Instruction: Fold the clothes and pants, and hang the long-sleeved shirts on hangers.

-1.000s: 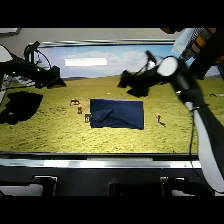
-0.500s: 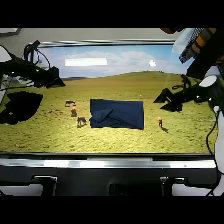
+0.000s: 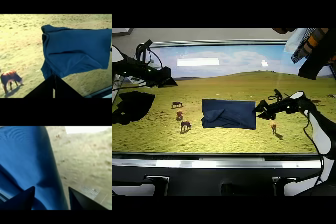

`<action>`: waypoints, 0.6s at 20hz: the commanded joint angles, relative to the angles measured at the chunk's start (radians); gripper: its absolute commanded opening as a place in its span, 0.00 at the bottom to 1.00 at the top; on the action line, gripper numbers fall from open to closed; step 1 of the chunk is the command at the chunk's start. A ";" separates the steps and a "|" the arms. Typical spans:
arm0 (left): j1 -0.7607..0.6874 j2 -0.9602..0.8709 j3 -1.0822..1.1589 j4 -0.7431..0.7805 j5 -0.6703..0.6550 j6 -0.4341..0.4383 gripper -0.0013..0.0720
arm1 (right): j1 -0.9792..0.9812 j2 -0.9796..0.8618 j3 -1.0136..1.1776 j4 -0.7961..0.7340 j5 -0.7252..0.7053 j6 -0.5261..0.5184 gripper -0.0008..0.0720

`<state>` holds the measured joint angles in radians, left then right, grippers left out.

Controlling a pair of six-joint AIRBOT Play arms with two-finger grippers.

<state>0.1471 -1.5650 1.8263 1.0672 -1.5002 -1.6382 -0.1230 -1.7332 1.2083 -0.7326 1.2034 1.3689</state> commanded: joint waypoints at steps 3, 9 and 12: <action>0.002 -0.001 0.000 0.001 0.006 0.007 0.05 | 0.058 -0.024 -0.004 0.009 -0.047 0.034 0.34; 0.008 -0.002 0.000 0.001 0.008 0.024 0.05 | 0.052 0.011 0.154 0.103 -0.004 0.099 0.05; 0.020 -0.002 0.000 0.001 0.008 0.024 0.05 | 0.022 0.027 0.333 0.011 0.003 0.255 0.05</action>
<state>0.1589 -1.5665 1.8263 1.0676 -1.4929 -1.6154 -0.0814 -1.7218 1.4048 -0.6685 1.1992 1.4940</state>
